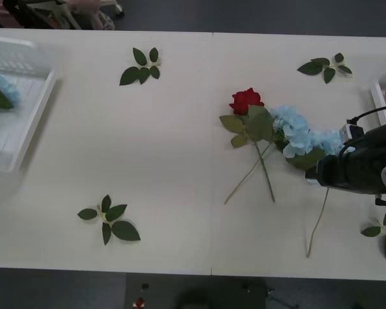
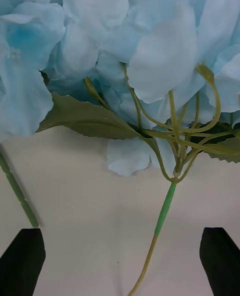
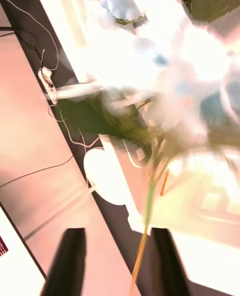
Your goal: Put the red flowers into the right box and the blue flowers into the left box
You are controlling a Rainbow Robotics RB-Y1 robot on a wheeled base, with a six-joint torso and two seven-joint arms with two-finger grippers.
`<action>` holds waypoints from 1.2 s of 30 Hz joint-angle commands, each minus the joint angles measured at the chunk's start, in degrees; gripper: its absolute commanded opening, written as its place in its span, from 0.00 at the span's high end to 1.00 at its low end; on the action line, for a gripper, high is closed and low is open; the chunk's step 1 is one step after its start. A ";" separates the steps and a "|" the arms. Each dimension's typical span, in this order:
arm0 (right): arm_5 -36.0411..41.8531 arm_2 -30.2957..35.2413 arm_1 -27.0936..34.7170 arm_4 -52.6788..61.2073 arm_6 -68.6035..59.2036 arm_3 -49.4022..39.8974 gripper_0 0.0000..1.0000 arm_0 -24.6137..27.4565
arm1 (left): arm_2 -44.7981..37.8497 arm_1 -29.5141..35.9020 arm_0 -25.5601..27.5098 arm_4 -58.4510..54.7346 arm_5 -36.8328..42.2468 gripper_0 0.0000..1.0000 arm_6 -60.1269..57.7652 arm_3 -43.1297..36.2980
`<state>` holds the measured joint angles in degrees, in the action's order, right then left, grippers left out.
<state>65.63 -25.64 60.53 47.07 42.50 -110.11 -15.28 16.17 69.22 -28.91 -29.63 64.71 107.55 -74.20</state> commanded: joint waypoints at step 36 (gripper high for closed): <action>-6.48 -7.76 -4.10 -7.87 -4.71 13.16 1.00 -8.98 | 10.03 -17.37 5.53 -59.40 -24.02 0.04 17.26 -40.94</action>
<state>60.28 -35.28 54.57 38.12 38.07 -95.66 -22.17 25.74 46.08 -21.77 -86.01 42.54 124.54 -111.07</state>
